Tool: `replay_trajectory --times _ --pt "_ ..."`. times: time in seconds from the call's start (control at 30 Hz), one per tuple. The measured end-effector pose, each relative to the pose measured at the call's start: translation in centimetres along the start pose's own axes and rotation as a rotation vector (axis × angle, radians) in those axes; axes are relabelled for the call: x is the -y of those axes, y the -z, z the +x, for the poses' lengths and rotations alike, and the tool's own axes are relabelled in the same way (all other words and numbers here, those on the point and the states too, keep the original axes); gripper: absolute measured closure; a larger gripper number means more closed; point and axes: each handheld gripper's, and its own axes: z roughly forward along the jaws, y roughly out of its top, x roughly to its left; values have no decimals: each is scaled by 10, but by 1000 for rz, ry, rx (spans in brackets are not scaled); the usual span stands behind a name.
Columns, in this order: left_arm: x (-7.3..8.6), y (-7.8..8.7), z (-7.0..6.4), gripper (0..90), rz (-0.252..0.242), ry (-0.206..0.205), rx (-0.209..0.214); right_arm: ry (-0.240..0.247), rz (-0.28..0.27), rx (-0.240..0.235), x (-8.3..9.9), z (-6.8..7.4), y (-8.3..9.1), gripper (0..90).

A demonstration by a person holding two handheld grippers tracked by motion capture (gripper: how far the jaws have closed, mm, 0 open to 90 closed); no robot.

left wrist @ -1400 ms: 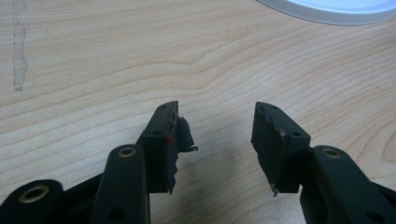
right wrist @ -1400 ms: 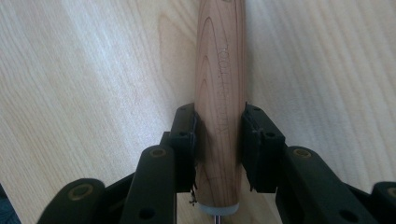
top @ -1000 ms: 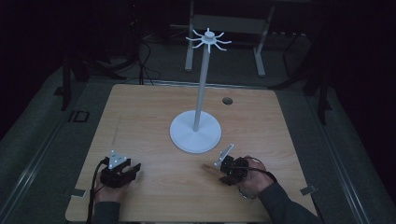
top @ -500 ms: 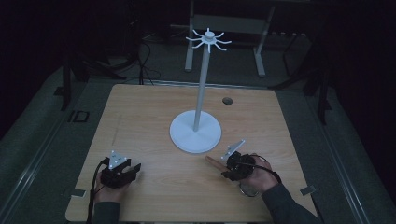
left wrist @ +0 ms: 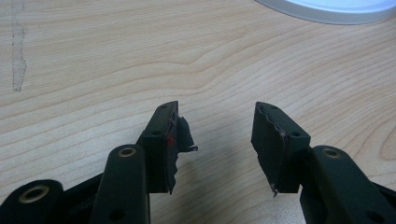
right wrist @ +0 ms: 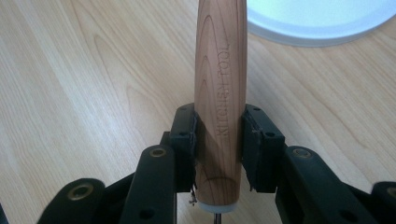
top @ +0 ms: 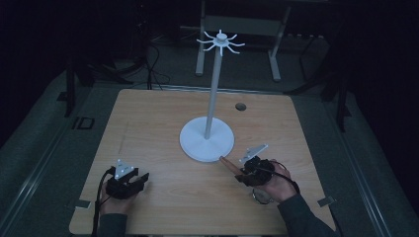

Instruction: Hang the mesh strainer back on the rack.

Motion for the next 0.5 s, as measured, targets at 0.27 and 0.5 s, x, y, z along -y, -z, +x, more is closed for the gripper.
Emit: replay_trajectory --times 0.27,0.5 --pt "0 0 0 519 0 2 0 -24 -55 9 -2 -4 6 677" --pt "0 0 0 519 1 -1 0 -55 -115 27 -3 -8 12 677"
